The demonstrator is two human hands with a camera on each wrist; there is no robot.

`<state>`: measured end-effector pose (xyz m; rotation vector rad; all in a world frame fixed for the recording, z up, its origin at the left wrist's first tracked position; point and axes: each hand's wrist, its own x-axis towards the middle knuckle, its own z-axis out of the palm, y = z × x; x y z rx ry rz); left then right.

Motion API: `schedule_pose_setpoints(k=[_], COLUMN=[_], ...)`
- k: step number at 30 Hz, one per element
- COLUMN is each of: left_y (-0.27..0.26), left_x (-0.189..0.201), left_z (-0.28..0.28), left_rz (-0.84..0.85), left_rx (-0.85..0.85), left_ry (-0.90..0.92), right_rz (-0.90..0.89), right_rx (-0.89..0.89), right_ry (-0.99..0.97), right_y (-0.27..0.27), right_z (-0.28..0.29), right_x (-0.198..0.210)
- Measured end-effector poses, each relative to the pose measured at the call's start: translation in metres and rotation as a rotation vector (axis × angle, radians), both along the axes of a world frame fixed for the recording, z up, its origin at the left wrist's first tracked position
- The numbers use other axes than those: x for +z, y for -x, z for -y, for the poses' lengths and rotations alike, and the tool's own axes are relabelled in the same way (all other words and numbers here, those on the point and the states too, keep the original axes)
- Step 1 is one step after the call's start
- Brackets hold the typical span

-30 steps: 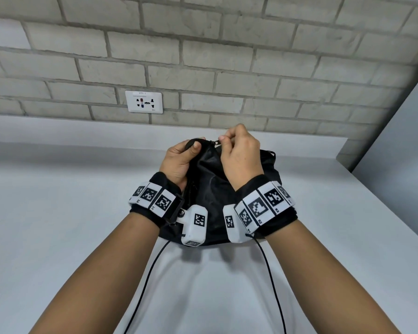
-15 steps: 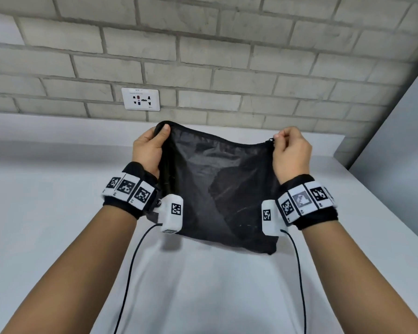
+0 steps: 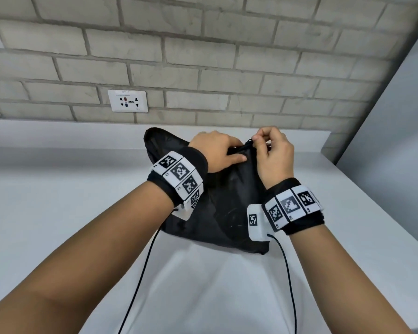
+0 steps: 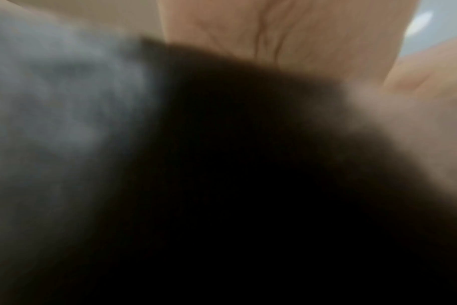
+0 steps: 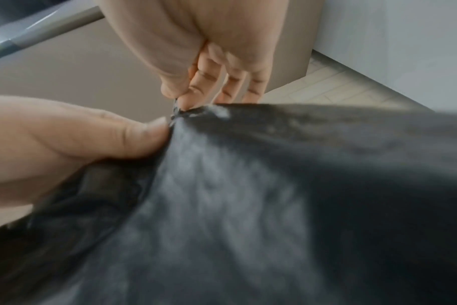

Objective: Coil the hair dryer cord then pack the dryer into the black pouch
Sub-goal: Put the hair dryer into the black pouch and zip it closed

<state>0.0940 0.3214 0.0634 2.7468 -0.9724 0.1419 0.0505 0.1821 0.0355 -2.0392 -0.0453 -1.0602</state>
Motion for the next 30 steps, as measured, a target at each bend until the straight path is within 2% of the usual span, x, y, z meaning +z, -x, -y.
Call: schedule_pose_setpoints(k=[5, 9, 11, 15, 21, 27, 30], left_y=[0.001, 0.002, 0.002, 0.004, 0.007, 0.008, 0.01], left_x=[-0.004, -0.005, -0.006, -0.006, -0.007, -0.009, -0.01], left_z=[-0.004, -0.007, -0.008, -0.008, -0.007, -0.004, -0.004], left_rz=[0.007, -0.012, -0.013, -0.034, -0.029, 0.017, 0.036], left_rx=[-0.071, -0.064, -0.05, -0.018, 0.014, 0.063, 0.076], left_ry=[0.088, 0.152, 0.17, 0.2, 0.229, 0.253, 0.258], right_rz=[-0.058, -0.348, -0.397, -0.372, -0.236, -0.238, -0.23], right_rx=[0.154, 0.262, 0.26, 0.23, 0.146, 0.108, 0.003], right_ry=[0.009, -0.149, -0.139, -0.136, -0.355, -0.023, 0.17], right_y=[0.007, 0.012, 0.015, 0.017, 0.02, 0.025, 0.022], right_z=[0.02, 0.032, 0.036, 0.045, 0.041, 0.016, 0.004], right_x=[-0.006, -0.009, -0.009, -0.01, -0.006, -0.01, -0.015])
